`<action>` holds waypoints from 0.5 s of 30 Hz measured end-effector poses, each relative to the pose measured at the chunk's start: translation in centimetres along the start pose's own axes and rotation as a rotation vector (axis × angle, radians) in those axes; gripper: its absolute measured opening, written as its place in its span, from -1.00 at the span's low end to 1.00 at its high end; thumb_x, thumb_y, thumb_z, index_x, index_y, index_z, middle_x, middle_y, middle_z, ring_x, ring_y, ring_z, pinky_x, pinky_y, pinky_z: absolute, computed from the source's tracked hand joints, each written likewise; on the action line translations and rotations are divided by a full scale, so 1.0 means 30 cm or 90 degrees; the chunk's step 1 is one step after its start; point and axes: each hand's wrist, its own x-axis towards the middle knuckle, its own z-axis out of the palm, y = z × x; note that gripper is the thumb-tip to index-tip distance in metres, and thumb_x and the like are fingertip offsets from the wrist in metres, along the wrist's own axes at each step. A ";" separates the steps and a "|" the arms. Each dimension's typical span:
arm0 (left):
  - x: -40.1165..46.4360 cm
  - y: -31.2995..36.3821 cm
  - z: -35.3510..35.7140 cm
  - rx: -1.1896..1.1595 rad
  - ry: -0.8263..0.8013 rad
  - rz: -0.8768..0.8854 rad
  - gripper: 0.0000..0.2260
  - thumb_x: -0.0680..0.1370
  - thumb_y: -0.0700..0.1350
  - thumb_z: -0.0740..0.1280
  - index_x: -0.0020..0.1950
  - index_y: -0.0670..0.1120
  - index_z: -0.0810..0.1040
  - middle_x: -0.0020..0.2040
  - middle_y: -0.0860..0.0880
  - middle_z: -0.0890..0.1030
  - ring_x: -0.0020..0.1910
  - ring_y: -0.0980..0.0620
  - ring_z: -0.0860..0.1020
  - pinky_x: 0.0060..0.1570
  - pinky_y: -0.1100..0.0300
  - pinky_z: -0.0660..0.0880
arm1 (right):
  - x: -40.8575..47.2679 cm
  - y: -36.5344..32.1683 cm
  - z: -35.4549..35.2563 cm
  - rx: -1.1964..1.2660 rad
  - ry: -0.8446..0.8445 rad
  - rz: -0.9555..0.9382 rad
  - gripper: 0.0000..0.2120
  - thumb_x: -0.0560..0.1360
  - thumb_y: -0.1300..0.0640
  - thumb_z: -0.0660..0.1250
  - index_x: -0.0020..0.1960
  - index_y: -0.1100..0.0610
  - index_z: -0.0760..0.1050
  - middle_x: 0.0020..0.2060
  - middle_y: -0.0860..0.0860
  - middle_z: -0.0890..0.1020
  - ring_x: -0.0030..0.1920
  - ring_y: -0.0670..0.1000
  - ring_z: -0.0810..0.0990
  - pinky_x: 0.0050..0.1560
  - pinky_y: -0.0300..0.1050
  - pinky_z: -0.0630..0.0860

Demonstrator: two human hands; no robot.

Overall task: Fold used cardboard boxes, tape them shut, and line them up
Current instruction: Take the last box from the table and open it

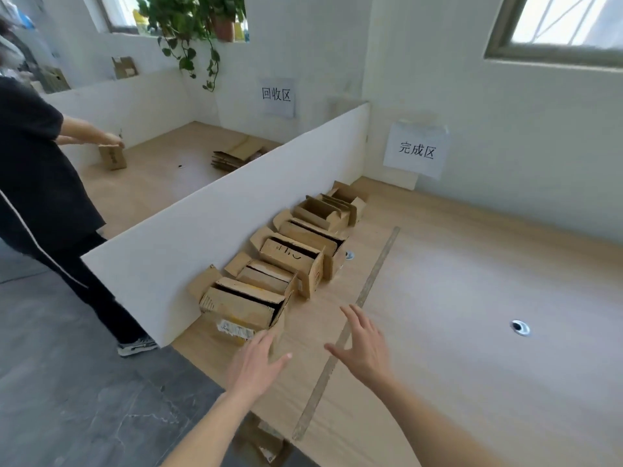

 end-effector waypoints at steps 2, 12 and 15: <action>-0.039 0.117 -0.040 0.021 0.017 0.062 -0.34 0.55 0.30 0.27 0.58 0.12 0.19 0.58 0.10 0.23 0.53 0.05 0.25 0.48 -0.01 0.26 | -0.094 0.027 -0.144 -0.029 0.047 0.019 -0.13 0.45 -0.34 0.39 0.61 -0.11 0.08 0.59 -0.10 0.17 0.56 0.00 0.19 0.57 0.01 0.15; -0.349 0.879 -0.208 0.071 0.087 0.357 -0.31 0.53 0.32 0.30 0.59 0.10 0.21 0.57 0.00 0.27 0.50 -0.05 0.31 0.43 -0.03 0.29 | -0.679 0.212 -0.934 -0.159 0.215 0.149 -0.13 0.45 -0.41 0.32 0.62 -0.17 0.04 0.62 -0.09 0.10 0.59 0.02 0.12 0.58 0.01 0.06; -0.484 1.158 -0.217 0.068 0.074 0.448 -0.29 0.53 0.32 0.30 0.60 0.14 0.16 0.60 0.02 0.19 0.55 -0.05 0.22 0.50 -0.04 0.20 | -0.883 0.301 -1.175 -0.176 0.263 0.203 -0.11 0.44 -0.40 0.33 0.62 -0.18 0.03 0.62 -0.09 0.09 0.60 0.01 0.09 0.58 0.02 0.05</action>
